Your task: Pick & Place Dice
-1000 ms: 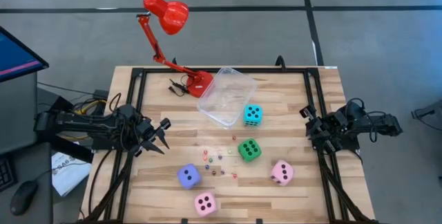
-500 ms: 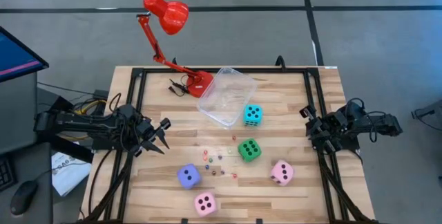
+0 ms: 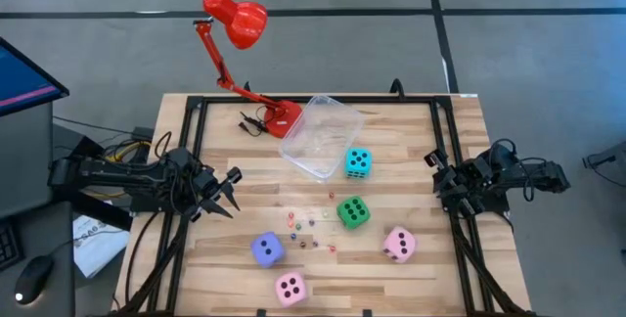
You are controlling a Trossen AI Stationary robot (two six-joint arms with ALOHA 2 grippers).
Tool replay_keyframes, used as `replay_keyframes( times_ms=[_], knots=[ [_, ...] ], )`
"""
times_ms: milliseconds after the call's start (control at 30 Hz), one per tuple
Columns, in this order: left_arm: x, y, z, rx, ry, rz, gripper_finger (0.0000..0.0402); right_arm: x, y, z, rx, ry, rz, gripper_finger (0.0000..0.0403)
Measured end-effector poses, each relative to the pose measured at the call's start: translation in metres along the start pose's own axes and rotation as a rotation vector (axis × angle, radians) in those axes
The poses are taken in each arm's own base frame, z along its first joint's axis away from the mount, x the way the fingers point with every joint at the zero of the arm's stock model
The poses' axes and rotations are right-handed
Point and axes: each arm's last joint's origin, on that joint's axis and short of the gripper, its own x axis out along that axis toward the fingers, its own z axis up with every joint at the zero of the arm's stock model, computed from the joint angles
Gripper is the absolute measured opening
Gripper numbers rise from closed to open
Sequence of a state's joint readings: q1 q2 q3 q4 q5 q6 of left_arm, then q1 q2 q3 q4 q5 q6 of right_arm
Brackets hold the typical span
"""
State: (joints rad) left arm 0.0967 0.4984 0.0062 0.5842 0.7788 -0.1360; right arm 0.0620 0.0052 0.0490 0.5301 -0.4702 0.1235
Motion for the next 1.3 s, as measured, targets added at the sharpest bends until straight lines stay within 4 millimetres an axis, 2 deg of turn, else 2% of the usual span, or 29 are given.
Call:
replay_keyframes(
  times_ms=[867, 1033, 1300],
  knots=[
    [0.0000, 0.0000, 0.0000, 0.000, 0.000, 0.000, 0.0108, 0.0000, 0.0000, -0.0001, -0.002, 0.000, 0.000, 0.0047],
    [0.0000, 0.0000, 0.0000, 0.000, 0.000, 0.000, 0.0108, 0.0000, 0.0000, 0.0000, -0.119, -0.001, 0.000, 0.0047],
    [0.0000, 0.0000, 0.0000, 0.001, 0.000, 0.000, 0.0108, 0.0000, 0.0000, -0.0001, -0.124, 0.000, 0.000, 0.0047]
  ],
)
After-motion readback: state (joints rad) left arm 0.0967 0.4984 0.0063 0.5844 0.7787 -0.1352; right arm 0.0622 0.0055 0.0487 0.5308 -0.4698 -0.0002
